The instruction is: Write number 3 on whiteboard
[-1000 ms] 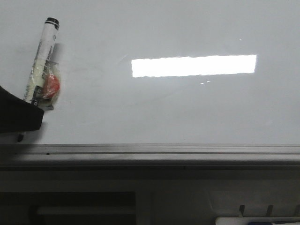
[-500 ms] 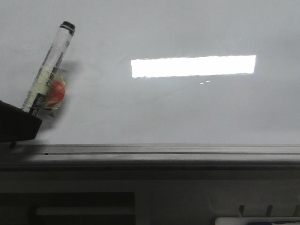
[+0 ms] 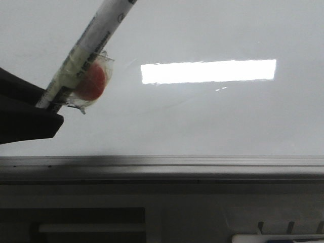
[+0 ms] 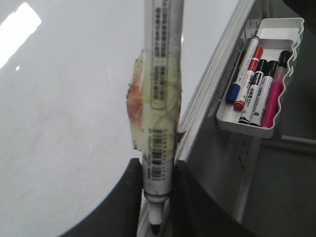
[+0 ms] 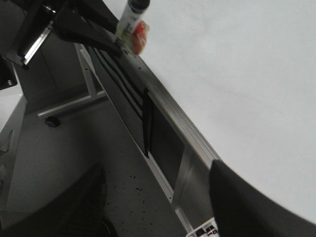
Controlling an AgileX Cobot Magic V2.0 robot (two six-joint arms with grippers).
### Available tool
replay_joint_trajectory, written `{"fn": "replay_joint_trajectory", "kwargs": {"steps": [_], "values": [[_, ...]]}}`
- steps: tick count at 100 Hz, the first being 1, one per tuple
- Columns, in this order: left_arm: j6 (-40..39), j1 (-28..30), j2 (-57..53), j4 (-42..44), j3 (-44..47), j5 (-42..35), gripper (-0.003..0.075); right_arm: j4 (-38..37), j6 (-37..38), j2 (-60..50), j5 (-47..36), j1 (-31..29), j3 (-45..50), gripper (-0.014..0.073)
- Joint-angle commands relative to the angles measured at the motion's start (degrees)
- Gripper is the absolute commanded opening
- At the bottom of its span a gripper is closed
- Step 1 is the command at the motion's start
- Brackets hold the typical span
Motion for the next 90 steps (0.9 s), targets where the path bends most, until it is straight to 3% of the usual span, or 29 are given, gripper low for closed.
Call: {"fn": "replay_joint_trajectory", "kwargs": {"steps": [1, 29, 90], "values": [[-0.2, -0.7, -0.6, 3.0, -1.5, -6.7, -0.002, 1.2, -0.6, 2.6, -6.1, 2.3, -2.7, 0.0456], [-0.2, -0.7, -0.4, 4.1, -1.5, -7.3, -0.002, 1.2, -1.2, 11.4, -16.8, 6.5, -3.2, 0.0456], [-0.2, -0.7, -0.4, 8.9, -1.5, -7.3, -0.002, 0.4, -2.7, 27.7, -16.0, 14.2, -17.1, 0.0453]]}}
